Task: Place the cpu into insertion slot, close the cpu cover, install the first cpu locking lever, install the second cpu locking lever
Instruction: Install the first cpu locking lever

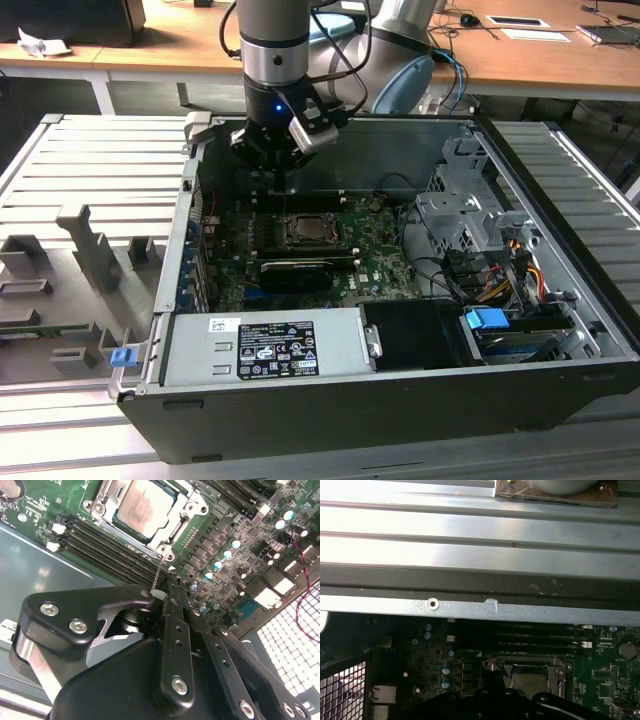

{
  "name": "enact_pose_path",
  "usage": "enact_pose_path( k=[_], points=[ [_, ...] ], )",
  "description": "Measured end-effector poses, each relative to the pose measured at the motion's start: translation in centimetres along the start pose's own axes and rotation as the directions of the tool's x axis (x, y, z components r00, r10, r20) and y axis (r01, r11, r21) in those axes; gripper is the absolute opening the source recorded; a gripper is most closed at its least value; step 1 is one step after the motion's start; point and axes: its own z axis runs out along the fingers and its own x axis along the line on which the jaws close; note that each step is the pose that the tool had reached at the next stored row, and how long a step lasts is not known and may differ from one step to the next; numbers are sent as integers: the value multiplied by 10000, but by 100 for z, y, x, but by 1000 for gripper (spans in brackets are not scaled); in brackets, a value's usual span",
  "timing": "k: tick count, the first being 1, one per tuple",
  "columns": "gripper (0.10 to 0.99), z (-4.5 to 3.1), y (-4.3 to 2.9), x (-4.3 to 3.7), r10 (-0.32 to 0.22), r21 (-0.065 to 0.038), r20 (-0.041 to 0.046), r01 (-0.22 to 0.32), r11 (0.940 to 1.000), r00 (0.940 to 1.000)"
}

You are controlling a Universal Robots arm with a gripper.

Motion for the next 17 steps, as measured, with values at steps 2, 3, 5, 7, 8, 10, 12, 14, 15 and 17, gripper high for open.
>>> enact_pose_path(
  k=[2,3,5,7,8,10,12,14,15,17],
  points=[
    [106,0,0,-3,0,1,0,0,10000,10000],
    [106,0,0,-5,0,0,0,0,10000,10000],
    [106,0,0,-8,-1,0,0,1,10000,10000],
    [106,0,-1,-14,0,0,0,0,10000,10000],
    [106,0,-1,-15,0,0,0,0,10000,10000],
    [106,1,-1,-22,-1,0,0,1,10000,10000],
    [106,1,-1,-27,0,0,-1,0,10000,10000],
    [106,1,-2,-35,0,0,0,0,10000,10000],
    [106,1,-2,-39,-1,0,0,1,10000,10000],
    [106,2,-2,-44,0,-1,0,0,10000,10000]
  ],
)
